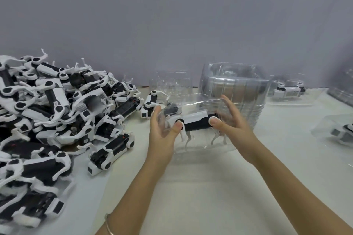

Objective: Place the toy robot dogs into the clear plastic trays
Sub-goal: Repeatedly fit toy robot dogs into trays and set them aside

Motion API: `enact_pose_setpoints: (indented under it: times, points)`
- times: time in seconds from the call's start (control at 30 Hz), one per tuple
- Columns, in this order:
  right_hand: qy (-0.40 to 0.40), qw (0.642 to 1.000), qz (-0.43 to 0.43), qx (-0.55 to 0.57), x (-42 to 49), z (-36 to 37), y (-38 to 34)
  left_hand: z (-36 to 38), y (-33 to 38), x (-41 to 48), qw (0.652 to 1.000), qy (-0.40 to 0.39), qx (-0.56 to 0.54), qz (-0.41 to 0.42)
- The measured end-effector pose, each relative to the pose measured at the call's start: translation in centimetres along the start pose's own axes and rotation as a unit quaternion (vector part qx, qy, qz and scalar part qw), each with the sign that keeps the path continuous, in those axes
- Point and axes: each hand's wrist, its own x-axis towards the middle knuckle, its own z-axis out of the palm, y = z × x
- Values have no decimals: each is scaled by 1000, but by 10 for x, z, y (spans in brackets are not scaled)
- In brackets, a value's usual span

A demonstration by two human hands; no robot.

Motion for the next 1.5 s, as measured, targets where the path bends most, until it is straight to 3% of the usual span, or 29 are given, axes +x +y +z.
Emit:
enact_pose_setpoints:
  times: [0.2, 0.27, 0.37, 0.43, 0.5, 0.6, 0.7, 0.77, 0.87, 0.93, 1.03, 1.2, 1.27, 1.5]
  points:
    - [38, 997, 61, -5, 2, -9, 7, 8, 7, 6, 999, 2, 30, -20]
    - [25, 992, 116, -52, -1, -25, 5, 9, 8, 4, 995, -39, 27, -92]
    - [-10, 971, 216, -101, -13, -52, 6, 11, 3, -2, 958, -129, -44, -253]
    - [10, 967, 237, -90, -24, -67, 7, 21, 2, -9, 937, -150, -103, -297]
    - [82, 972, 203, -87, -33, -85, 5, 38, -2, -14, 931, -144, -143, -303]
    - [236, 969, 77, -21, -52, -119, -4, 72, -8, -18, 921, -159, -174, -309]
    - [419, 902, -93, 32, -77, -164, -12, 116, -12, -16, 909, -161, -188, -336]
    - [509, 846, -151, 45, -96, -196, -14, 150, -12, -18, 903, -158, -202, -345]
    - [605, 781, -149, 38, -117, -242, -1, 201, -20, -19, 881, -153, -284, -346]
    - [643, 755, -107, 68, -128, -267, 17, 232, -25, -21, 892, -158, -268, -329]
    - [662, 728, -63, 168, -139, -291, 42, 275, -28, -27, 929, -125, -179, -300]
    - [641, 697, -70, 314, -140, -304, 51, 335, -34, -19, 907, -94, -227, -341]
    - [632, 691, -74, 342, -139, -303, 51, 357, -36, -19, 914, -87, -205, -341]
    - [614, 727, -81, 296, -135, -302, 59, 409, -42, -10, 926, -75, -177, -325]
